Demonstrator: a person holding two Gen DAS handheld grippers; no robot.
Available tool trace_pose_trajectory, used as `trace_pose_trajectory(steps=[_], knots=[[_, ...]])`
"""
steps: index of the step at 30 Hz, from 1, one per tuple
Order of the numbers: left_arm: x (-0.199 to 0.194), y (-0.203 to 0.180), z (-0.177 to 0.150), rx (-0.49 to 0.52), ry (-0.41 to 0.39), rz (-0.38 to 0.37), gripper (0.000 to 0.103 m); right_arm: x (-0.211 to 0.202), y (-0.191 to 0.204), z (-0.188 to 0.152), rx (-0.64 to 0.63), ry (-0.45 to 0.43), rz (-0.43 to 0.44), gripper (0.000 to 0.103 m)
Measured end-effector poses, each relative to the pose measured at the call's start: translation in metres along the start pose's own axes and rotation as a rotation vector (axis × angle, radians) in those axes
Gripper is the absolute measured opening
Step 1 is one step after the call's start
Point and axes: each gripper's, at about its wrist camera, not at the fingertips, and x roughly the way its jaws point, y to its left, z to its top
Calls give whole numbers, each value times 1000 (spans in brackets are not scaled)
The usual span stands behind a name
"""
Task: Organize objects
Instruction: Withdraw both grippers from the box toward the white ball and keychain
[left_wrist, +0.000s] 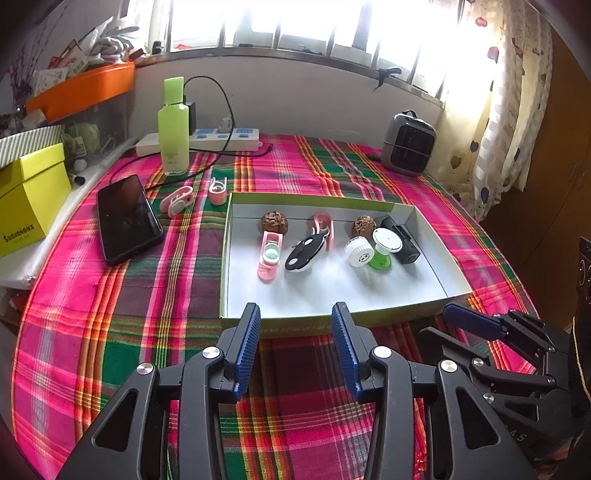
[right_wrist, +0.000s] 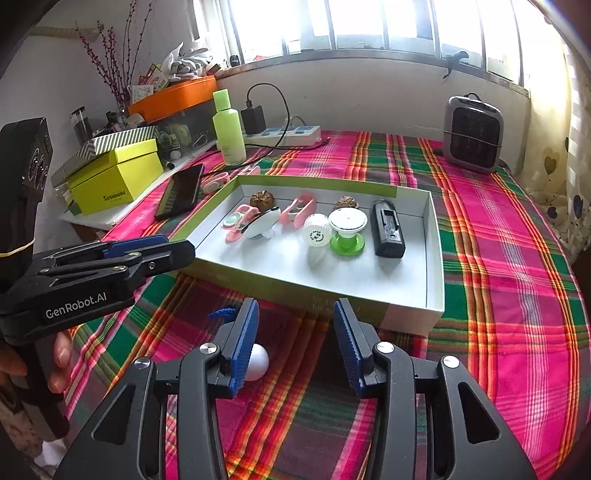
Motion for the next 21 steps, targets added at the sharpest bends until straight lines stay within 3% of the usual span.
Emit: trace_pose_trajectory(steps=[9, 21], knots=[[-2, 4, -16, -22, 22, -23, 39, 6, 14, -17, -20, 55, 49, 44], [0, 11, -26, -46, 42, -40, 39, 17, 26, -26, -43, 107, 53, 44]])
